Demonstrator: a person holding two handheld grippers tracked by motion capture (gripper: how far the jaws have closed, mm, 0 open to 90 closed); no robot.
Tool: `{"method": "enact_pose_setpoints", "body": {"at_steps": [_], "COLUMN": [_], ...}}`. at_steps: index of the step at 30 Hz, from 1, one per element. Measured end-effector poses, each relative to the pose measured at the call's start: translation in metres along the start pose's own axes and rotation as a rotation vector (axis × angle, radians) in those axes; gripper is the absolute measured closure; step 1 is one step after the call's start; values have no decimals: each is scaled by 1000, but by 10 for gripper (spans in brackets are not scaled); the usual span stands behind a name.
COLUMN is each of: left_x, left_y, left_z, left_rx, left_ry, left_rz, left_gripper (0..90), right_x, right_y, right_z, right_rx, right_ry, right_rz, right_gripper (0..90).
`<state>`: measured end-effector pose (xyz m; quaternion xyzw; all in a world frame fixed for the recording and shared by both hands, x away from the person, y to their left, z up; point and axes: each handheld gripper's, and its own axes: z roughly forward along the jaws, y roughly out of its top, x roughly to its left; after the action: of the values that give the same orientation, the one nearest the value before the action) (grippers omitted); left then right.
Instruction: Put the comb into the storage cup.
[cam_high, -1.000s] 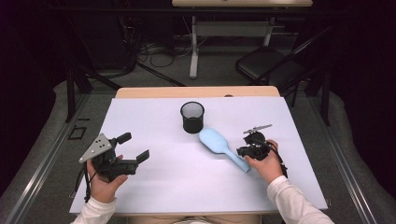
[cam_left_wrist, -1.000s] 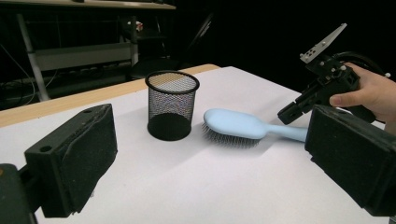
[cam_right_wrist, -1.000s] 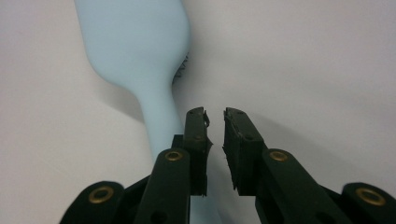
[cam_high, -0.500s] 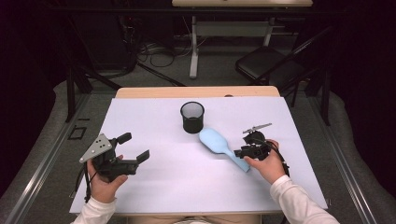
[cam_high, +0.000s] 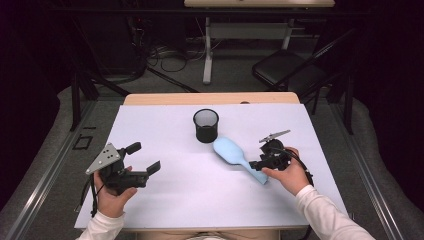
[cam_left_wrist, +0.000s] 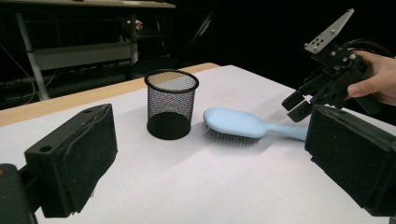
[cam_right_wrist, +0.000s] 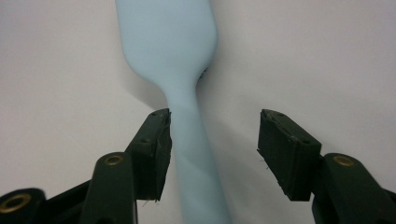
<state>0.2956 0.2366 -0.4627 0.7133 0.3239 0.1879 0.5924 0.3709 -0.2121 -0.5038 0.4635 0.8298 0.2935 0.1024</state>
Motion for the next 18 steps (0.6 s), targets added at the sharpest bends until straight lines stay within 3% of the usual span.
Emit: {"method": "enact_pose_setpoints", "body": {"at_steps": [11,15,18], "left_x": [0,0,0], "left_y": [0,0,0], "left_z": [0,0,0], "left_rx": [2,-1,0], "left_ry": [-3,-2,-3], "left_rz": [-2,2,-1], "left_gripper": [25,25,25], "right_x": [4,6,6], "right_y": [3,5,7], "right_z": [-2,-3,-4], "right_rx": [14,24,55], "right_ry": [5,-18,-14], "right_rz": [-59,-96,-86], "right_gripper": [356,320,302]}}
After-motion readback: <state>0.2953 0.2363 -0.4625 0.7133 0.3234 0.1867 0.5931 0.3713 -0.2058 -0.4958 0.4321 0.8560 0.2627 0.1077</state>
